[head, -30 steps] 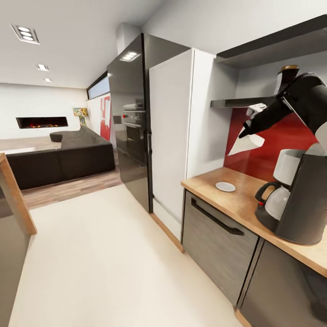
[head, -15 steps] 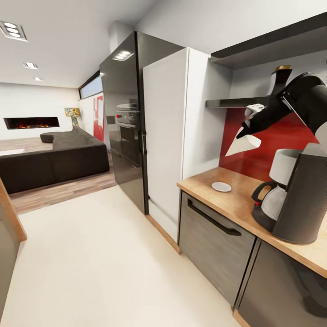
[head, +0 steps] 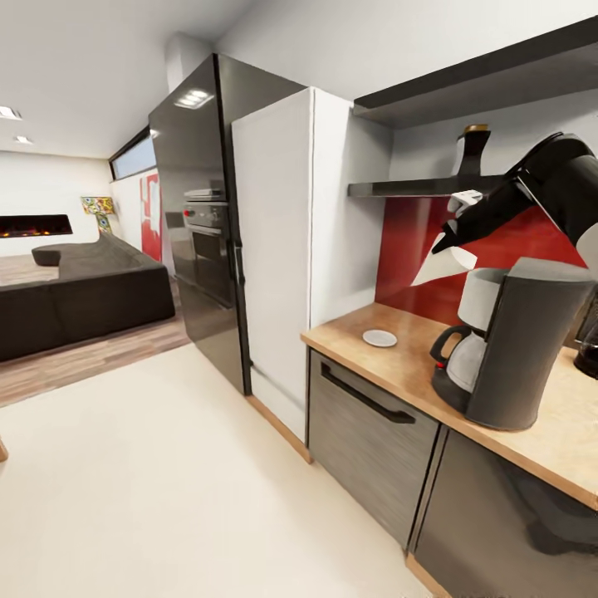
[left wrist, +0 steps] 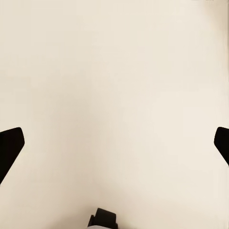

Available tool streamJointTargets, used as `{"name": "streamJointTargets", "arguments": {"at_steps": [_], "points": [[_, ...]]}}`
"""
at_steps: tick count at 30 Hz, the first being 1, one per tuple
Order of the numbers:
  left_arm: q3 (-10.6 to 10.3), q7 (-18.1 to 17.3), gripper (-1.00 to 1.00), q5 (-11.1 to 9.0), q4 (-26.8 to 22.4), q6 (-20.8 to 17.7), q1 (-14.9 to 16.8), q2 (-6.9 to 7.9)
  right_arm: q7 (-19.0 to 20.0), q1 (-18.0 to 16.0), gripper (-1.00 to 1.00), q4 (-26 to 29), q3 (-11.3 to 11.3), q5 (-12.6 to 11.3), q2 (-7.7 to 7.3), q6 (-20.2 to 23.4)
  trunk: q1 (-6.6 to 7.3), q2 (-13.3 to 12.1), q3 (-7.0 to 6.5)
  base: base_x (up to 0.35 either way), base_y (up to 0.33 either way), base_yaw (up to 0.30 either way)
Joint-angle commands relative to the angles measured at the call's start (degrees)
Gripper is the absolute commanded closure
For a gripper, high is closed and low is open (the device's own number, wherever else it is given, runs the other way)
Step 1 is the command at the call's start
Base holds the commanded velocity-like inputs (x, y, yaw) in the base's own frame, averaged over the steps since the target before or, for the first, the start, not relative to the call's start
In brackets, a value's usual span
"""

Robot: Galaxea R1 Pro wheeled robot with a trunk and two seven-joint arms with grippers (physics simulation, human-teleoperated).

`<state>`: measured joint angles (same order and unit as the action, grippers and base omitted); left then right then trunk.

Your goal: Set up a coffee station on the kitchen countertop: keep the coffee maker on the countertop, move the bottle of coffee from the kitchen shelf to the counter next to the coffee maker, place a paper coffee filter on top of the coffee maker, put the saucer next to the coffee maker with the coffee cup on the saucer, and place the electric kettle next to the coffee maker.

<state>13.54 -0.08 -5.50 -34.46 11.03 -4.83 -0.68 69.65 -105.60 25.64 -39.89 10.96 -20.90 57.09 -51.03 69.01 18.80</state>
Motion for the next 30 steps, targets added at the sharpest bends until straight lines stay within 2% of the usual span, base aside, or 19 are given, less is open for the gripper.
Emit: {"name": "streamJointTargets", "arguments": {"at_steps": [1, 10, 19, 30], "points": [[0.0, 0.0, -1.0, -0.6, -0.1, 0.0, 0.0, -0.02, 0.4, 0.0, 1.0, 0.1, -0.1, 0.6, -0.02, 0.3, -0.01, 0.0, 0.06, 0.09, 0.089, -0.087], [0.0, 0.0, -1.0, -0.6, -0.1, 0.0, 0.0, -0.02, 0.4, 0.0, 1.0, 0.1, 0.0, 0.5, -0.02, 0.3, -0.01, 0.0, 0.06, 0.212, 0.186, -0.029], [0.0, 0.0, -1.0, -0.6, -0.1, 0.0, 0.0, -0.02, 0.4, 0.0, 1.0, 0.1, -0.1, 0.5, -0.02, 0.3, -0.01, 0.0, 0.06, 0.069, 0.055, -0.148], [0.0, 0.0, -1.0, -0.6, 0.0, 0.0, 0.0, -0.02, 0.4, 0.0, 1.0, 0.1, 0.0, 0.5, -0.02, 0.3, -0.01, 0.0, 0.06, 0.248, 0.187, -0.025]]}}
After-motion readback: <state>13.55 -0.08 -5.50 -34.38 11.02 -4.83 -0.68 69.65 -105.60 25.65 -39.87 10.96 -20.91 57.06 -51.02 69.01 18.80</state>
